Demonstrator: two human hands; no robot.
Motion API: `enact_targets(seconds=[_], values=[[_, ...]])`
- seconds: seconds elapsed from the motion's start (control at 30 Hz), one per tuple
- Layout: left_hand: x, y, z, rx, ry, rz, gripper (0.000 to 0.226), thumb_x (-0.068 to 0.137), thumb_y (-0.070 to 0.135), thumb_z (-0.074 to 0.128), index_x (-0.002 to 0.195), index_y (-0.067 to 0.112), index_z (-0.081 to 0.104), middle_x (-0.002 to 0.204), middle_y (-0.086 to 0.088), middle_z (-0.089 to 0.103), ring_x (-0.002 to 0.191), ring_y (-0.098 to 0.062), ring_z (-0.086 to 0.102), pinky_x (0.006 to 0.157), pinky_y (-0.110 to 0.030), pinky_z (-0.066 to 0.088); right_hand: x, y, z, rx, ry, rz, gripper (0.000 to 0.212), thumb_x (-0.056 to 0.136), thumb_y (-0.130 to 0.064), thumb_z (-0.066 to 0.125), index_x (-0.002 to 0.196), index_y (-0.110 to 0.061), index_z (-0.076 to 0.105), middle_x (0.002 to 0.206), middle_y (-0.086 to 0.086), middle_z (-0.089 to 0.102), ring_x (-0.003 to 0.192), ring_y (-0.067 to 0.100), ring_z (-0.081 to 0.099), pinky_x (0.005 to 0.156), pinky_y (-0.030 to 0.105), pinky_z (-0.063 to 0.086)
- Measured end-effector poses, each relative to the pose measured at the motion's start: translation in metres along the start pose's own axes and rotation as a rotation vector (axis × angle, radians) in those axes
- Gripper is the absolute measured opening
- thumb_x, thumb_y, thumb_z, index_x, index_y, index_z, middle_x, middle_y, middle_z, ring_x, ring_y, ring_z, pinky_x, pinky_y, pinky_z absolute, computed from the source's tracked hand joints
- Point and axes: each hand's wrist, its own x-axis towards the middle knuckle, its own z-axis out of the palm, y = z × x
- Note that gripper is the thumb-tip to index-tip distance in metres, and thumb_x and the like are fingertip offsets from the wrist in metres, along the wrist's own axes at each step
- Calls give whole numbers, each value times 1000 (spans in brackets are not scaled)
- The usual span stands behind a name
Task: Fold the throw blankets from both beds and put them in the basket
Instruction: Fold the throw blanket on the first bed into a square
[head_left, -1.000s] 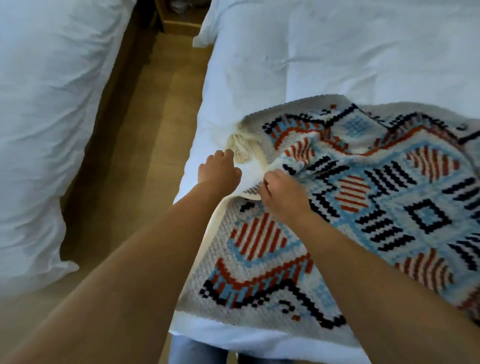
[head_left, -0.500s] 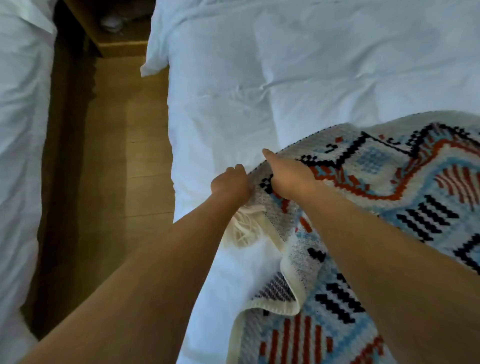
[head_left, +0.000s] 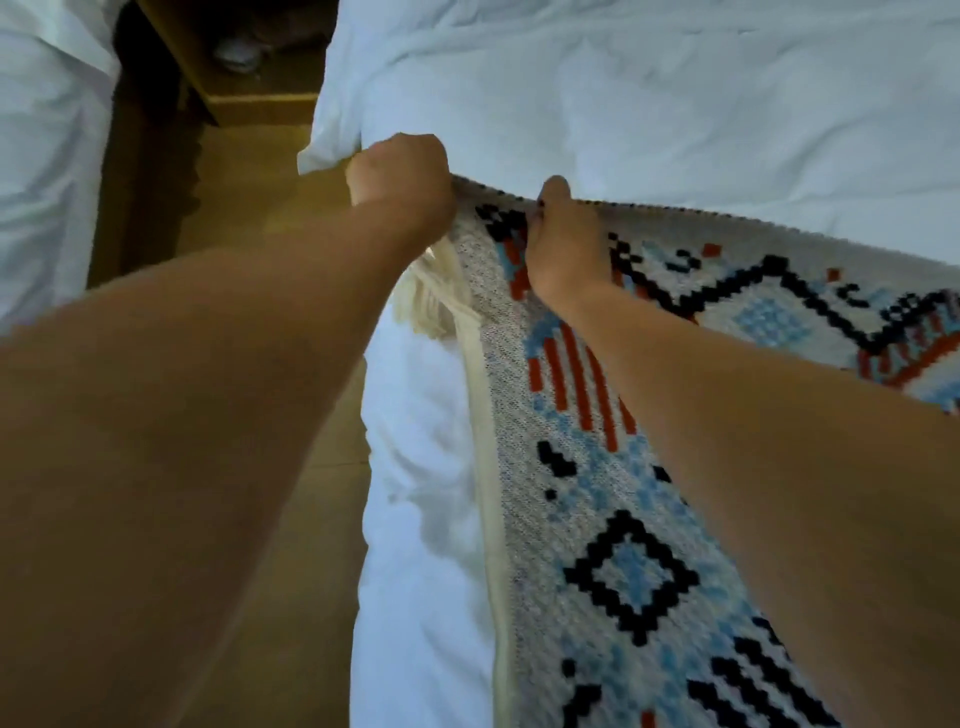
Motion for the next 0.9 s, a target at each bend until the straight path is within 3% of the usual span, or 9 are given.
enact_targets(seconds=[0.03, 0.07, 0.13, 0.2, 0.3, 0.37, 0.5, 0.77, 0.9], values=[[4, 1, 5, -20, -11, -26, 16, 84, 3, 48, 94, 10, 59, 103, -15, 64, 98, -35, 61, 71, -34, 40, 5, 2, 11, 20, -32, 41, 2, 97, -8, 34, 98, -10, 34, 68, 3, 44, 68, 26, 49, 49, 32, 25], [0, 5, 14, -59, -38, -42, 21, 86, 4, 47, 103, 9, 57, 108, -16, 63, 102, -35, 60, 75, -35, 41, 3, 6, 20, 28, -95, 87, 14, 99, -14, 36, 111, -8, 36, 79, 8, 55, 79, 31, 56, 54, 34, 34], [-12, 15, 43, -188, -163, -43, 36, 89, 8, 42, 124, 8, 45, 118, -17, 59, 109, -36, 56, 80, -38, 42, 0, 20, 47, -13, -305, 157, 55, 99, -28, 37, 146, -10, 14, 128, 21, 53, 118, 36, 51, 88, 43, 45], [-36, 27, 79, -277, -328, 10, 51, 91, 16, 40, 140, 12, 27, 133, -17, 49, 119, -36, 50, 86, -41, 41, -7, 37, 74, -155, -409, 111, 68, 100, -37, 30, 149, -18, -13, 157, 16, 15, 144, 31, 15, 117, 46, 15], [-61, 32, 117, -212, -389, 101, 57, 97, 26, 31, 149, 16, 10, 157, -12, 13, 143, -29, 13, 113, -42, 17, -10, 52, 95, -242, -390, 32, 61, 100, -43, 18, 147, -24, -16, 159, 10, -5, 146, 24, -8, 116, 42, -4], [-65, 30, 123, -216, -369, 107, 57, 98, 28, 26, 150, 16, 5, 158, -9, 4, 145, -27, 2, 117, -41, 7, -10, 55, 97, -262, -371, 12, 60, 100, -44, 16, 148, -25, -15, 159, 10, -7, 146, 23, -10, 116, 42, -5], [-67, 29, 111, -226, -365, 104, 56, 99, 31, 23, 150, 15, 6, 158, -10, 1, 145, -27, -2, 118, -41, 3, -19, 51, 90, -281, -374, -23, 59, 100, -43, 17, 148, -26, -13, 159, 7, -12, 146, 23, -14, 116, 40, -6], [-132, 30, 66, -82, -389, 89, 68, 94, 31, 40, 149, 12, 3, 158, -10, -3, 144, -28, -15, 115, -46, -5, -116, 48, 59, -279, -411, -57, 57, 100, -38, 15, 150, -16, -5, 159, 8, -6, 146, 22, -9, 116, 34, -6], [-201, 53, 45, -155, -445, 85, 58, 98, 28, 27, 149, 12, 4, 159, -8, -2, 144, -24, -13, 115, -45, -4, -178, 53, 36, -277, -499, -22, 72, 98, -40, 34, 149, -15, -11, 159, 7, -13, 146, 22, -13, 117, 36, -6]])
